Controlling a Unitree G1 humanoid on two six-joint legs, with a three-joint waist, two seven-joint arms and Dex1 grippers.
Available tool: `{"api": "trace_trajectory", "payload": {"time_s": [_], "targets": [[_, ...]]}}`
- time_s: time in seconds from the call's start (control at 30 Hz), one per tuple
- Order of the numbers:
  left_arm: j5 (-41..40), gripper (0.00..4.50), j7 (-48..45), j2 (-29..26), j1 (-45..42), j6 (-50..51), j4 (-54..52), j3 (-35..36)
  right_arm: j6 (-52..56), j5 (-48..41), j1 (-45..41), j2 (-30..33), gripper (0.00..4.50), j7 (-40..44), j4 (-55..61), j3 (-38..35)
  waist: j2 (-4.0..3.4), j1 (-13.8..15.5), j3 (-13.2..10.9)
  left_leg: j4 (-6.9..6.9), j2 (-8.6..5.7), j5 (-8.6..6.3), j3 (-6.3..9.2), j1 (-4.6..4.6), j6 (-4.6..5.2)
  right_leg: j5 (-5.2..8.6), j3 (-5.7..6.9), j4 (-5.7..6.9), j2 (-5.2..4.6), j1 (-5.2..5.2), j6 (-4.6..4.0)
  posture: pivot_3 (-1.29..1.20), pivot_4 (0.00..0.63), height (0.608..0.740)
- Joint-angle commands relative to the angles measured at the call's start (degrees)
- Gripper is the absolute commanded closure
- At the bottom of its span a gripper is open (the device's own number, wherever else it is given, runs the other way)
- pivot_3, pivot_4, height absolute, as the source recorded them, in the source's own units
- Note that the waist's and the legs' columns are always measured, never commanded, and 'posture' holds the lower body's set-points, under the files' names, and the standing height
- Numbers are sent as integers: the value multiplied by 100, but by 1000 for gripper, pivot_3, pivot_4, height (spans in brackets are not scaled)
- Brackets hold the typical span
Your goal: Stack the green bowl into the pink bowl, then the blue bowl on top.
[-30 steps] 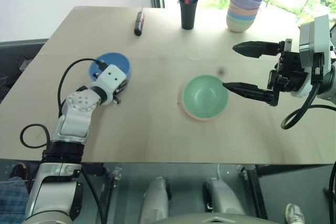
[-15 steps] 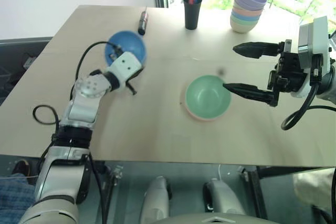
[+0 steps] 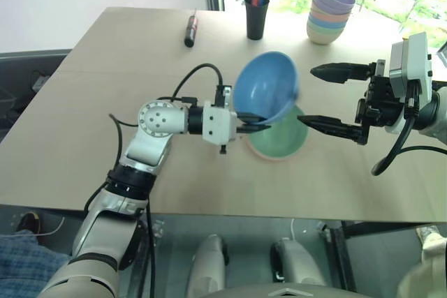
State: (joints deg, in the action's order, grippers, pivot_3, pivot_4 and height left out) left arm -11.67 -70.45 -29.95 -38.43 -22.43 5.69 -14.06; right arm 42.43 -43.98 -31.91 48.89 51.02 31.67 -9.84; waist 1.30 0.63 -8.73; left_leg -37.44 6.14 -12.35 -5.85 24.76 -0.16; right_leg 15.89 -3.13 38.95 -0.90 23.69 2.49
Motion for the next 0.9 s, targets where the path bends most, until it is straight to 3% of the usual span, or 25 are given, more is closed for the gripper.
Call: {"api": "trace_trajectory", "payload": {"time_s": [0.03, 0.17, 0.27, 0.53, 0.9], "targets": [[-199, 4466, -153, 16, -69, -134, -179, 27, -89, -48, 5, 93, 0, -52, 145, -152, 0, -2, 0, 0, 0, 0, 1, 0, 0, 0, 1, 0, 0, 0, 0, 0, 150, 740], [-190, 4466, -239, 15, -23, -23, -221, 4, -103, -42, 5, 102, 0, -88, 158, -129, 0, -3, 0, 1, 0, 0, 4, 0, 0, 0, 2, 1, 1, 0, 0, 0, 150, 740], [-213, 3485, -183, 95, 39, -9, -272, 13, -96, -43, -25, 95, 0, -109, 157, -109, 0, -1, 0, 0, 0, 0, 4, 0, 0, 0, 2, 0, 1, -1, 0, 0, 150, 740], [-138, 131, 145, 442, -18, -584, 37, 201, -90, -42, -41, 98, 0, -109, 162, -72, 0, -2, 0, -1, 0, 0, 8, 0, 0, 0, 5, -1, 1, -4, 0, 0, 150, 740], [-988, 37, 1307, 124, 715, 1807, -374, 1199, -93, -18, 511, 188, 0, -112, 244, -299, 0, -11, 0, 0, 1, 0, 13, -1, 0, 0, 9, 0, 1, -5, 1, 0, 150, 740]]}}
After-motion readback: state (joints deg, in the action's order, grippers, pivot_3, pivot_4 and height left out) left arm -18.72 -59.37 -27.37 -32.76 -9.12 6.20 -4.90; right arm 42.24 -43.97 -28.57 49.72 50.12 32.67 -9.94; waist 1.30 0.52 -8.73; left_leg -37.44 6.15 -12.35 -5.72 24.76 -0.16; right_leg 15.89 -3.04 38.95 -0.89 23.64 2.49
